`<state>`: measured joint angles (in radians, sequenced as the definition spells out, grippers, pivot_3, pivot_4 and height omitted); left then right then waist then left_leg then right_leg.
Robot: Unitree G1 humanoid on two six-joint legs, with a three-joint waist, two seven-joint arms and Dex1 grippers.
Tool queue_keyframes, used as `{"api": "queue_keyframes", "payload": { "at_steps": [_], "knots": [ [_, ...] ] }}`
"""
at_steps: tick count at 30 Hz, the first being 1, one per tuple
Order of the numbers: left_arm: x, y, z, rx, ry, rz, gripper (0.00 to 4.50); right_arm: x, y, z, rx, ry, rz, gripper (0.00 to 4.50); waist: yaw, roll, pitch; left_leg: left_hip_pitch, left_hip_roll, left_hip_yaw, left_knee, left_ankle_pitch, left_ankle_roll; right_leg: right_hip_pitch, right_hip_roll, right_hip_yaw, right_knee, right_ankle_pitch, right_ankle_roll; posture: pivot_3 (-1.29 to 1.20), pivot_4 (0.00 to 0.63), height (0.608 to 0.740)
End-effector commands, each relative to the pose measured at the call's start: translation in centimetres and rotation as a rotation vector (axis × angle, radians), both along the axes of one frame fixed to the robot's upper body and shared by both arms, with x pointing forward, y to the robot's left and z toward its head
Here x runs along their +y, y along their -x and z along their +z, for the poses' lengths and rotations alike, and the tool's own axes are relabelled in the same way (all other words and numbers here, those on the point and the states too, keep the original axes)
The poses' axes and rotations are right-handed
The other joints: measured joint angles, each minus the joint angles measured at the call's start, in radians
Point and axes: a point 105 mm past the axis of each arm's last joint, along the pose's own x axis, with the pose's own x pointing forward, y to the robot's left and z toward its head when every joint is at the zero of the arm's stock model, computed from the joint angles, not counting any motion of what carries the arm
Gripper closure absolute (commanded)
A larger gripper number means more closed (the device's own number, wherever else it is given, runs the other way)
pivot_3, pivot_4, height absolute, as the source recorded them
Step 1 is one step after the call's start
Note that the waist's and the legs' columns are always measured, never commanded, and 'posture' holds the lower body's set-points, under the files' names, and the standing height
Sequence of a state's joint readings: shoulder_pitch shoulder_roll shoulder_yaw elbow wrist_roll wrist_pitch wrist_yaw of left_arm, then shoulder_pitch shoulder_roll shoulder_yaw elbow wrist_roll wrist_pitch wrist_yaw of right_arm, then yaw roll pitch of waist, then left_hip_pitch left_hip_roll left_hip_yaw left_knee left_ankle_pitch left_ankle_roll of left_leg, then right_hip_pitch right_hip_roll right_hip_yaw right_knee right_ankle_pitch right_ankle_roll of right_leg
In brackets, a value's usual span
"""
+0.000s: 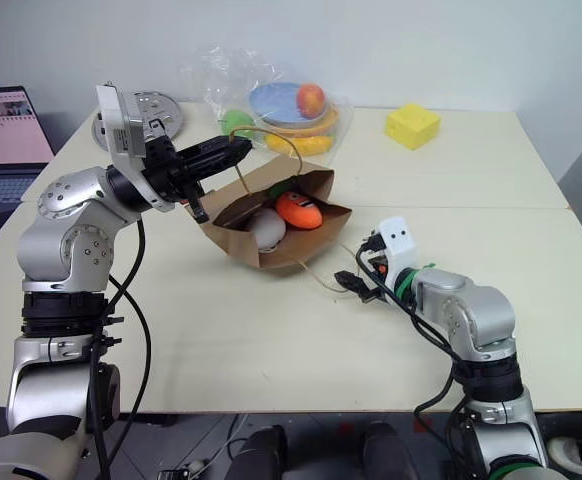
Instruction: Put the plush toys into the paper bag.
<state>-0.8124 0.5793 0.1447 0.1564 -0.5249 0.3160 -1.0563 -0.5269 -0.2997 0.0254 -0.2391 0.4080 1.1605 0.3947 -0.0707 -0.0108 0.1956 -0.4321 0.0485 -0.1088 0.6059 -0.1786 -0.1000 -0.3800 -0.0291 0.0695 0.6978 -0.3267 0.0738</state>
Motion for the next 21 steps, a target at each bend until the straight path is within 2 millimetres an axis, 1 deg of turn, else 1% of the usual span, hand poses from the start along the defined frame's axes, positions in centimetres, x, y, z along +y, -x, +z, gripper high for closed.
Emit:
{"api": "queue_keyframes", "payload": {
  "at_steps": [1, 5, 10, 11, 12, 14, 16, 17, 18, 20, 21],
  "knots": [
    [0.1, 0.8, 1.5, -0.067, -0.004, 0.004, 4.50, -0.3, -0.4, 0.4, -0.050, -0.001, -0.003, 0.96, 0.001, 0.000, 0.000, 0.000, 0.000, 0.000, 0.000, 0.000, 0.000, 0.000, 0.000, 0.000, 0.000, 0.000, 0.000, 0.00, 0.150, 0.740],
    [0.2, 0.8, 1.5, -0.064, 0.000, 0.009, 4.50, 0.0, -0.6, 0.5, -0.056, -0.020, 0.008, 2.36, 0.005, 0.000, 0.000, 0.000, 0.000, 0.000, 0.000, 0.000, 0.000, 0.000, 0.000, 0.000, 0.000, 0.000, 0.000, 0.00, 0.150, 0.740],
    [0.2, 0.8, 1.5, -0.066, -0.004, 0.012, 4.50, 0.1, -0.7, 0.8, -0.062, -0.025, 0.012, 4.25, 0.008, 0.000, 0.000, 0.000, 0.000, 0.000, 0.000, 0.000, 0.000, 0.000, 0.000, 0.000, 0.000, 0.000, 0.000, 0.00, 0.150, 0.740],
    [0.2, 0.8, 1.5, -0.067, -0.003, 0.015, 4.50, 0.1, -0.7, 1.1, -0.068, -0.040, 0.017, 4.46, 0.008, 0.000, 0.000, 0.000, 0.000, 0.000, 0.000, 0.000, 0.000, 0.000, 0.000, 0.000, 0.000, 0.000, 0.000, 0.00, 0.150, 0.740],
    [0.3, 0.8, 1.5, -0.067, -0.003, 0.017, 4.50, 0.2, -0.8, 1.4, -0.072, -0.050, 0.021, 4.46, 0.008, 0.000, 0.000, 0.000, 0.000, 0.000, 0.000, 0.000, 0.000, 0.000, 0.000, 0.000, 0.000, 0.000, 0.000, 0.00, 0.150, 0.740],
    [0.4, 0.8, 1.4, -0.064, -0.003, 0.022, 4.50, 0.3, -0.7, 2.9, -0.088, -0.098, 0.037, 4.46, 0.008, 0.000, 0.000, 0.000, 0.000, 0.000, 0.000, 0.000, 0.000, 0.000, 0.000, 0.000, 0.000, 0.000, 0.000, 0.00, 0.150, 0.740],
    [0.7, 0.7, 1.2, -0.057, -0.005, 0.033, 4.50, 0.5, -0.3, 5.0, -0.121, -0.178, 0.094, 4.46, 0.008, 0.000, 0.000, 0.000, 0.000, 0.000, 0.000, 0.000, 0.000, 0.000, 0.000, 0.000, 0.000, 0.000, 0.000, 0.00, 0.150, 0.740],
    [0.7, 0.7, 1.1, -0.055, -0.007, 0.038, 4.50, 0.7, -0.1, 5.7, -0.135, -0.206, 0.124, 4.46, 0.008, 0.000, 0.000, 0.000, 0.000, 0.000, 0.000, 0.000, 0.000, 0.000, 0.000, 0.000, 0.000, 0.000, 0.000, 0.00, 0.150, 0.740],
    [0.8, 0.7, 1.1, -0.053, -0.006, 0.041, 4.50, 0.9, 0.3, 6.9, -0.152, -0.248, 0.161, 4.46, 0.008, 0.000, 0.000, 0.000, 0.000, 0.000, 0.000, 0.000, 0.000, 0.000, 0.000, 0.000, 0.000, 0.000, 0.000, 0.00, 0.150, 0.740],
    [0.8, 0.7, 1.3, -0.056, -0.004, 0.044, 4.50, 1.4, 1.3, 10.5, -0.180, -0.396, 0.247, 4.46, 0.009, 0.000, 0.000, 0.000, 0.000, 0.000, 0.000, 0.000, 0.000, 0.000, 0.000, 0.000, 0.000, 0.000, 0.000, 0.00, 0.150, 0.740],
    [0.9, 0.7, 1.4, -0.057, -0.003, 0.046, 4.50, 1.6, 1.7, 11.8, -0.191, -0.443, 0.280, 4.46, 0.008, 0.000, 0.000, 0.000, 0.000, 0.000, 0.000, 0.000, 0.000, 0.000, 0.000, 0.000, 0.000, 0.000, 0.000, 0.00, 0.150, 0.740]
  ]
}}
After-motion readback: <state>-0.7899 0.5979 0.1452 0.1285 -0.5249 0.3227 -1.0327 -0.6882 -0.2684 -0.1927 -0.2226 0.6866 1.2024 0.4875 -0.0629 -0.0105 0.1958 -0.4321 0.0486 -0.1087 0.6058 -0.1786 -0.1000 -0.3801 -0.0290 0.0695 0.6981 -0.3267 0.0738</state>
